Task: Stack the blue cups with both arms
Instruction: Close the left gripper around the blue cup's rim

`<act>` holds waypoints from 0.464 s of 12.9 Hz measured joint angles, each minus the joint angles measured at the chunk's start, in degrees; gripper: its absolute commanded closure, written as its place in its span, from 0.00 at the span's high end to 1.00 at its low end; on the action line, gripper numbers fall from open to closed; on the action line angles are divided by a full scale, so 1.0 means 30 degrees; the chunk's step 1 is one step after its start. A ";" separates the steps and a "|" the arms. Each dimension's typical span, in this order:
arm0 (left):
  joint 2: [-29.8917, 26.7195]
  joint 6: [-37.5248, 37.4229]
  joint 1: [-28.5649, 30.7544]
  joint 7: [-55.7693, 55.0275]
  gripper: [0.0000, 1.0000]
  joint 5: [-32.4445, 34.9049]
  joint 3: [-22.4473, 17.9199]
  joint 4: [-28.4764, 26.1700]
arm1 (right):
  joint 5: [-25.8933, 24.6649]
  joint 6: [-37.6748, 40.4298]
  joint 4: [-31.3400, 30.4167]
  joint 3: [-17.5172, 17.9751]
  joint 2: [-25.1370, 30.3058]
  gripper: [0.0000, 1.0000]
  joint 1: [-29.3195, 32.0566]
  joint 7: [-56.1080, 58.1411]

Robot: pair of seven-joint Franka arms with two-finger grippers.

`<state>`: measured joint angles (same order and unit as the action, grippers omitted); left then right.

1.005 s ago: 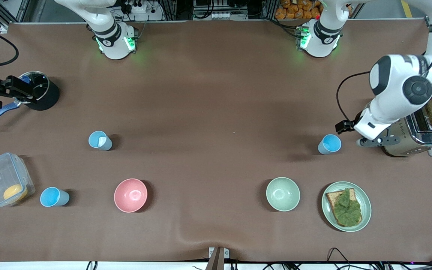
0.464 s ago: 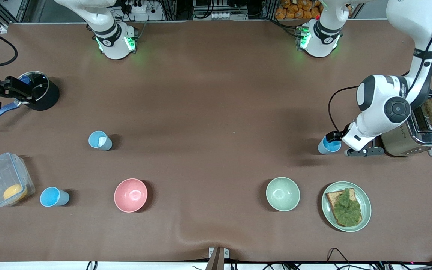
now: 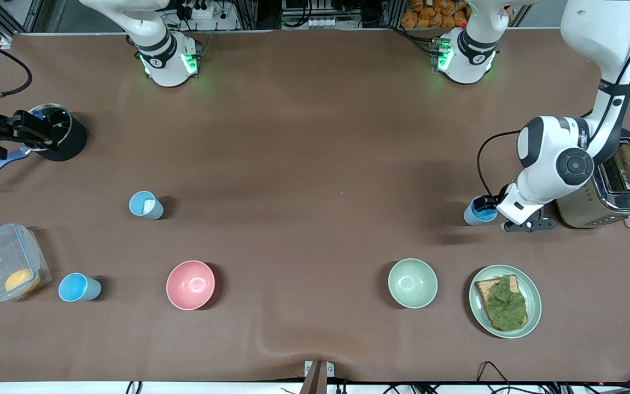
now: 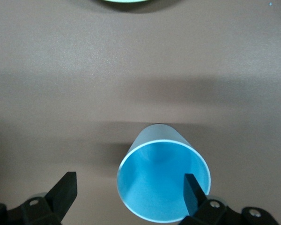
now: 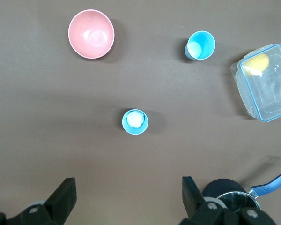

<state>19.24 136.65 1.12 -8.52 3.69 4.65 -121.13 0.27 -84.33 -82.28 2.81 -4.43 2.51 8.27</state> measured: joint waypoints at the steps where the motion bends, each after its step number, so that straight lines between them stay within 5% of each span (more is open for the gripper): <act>1: 0.0097 0.0106 0.0020 0.0000 0.98 0.0000 0.0000 0.0002 | 0.0000 0.0000 0.0003 0.0000 0.0000 1.00 0.0000 0.0000; 6: 0.0380 0.0173 0.0026 0.0000 0.70 0.0000 0.0001 0.0022 | 0.0000 0.0061 0.0003 0.0003 0.0000 1.00 -0.0001 0.0000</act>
<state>20.38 137.17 1.20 -8.52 3.69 4.65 -121.06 0.27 -84.15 -82.27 2.82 -4.43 2.51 8.27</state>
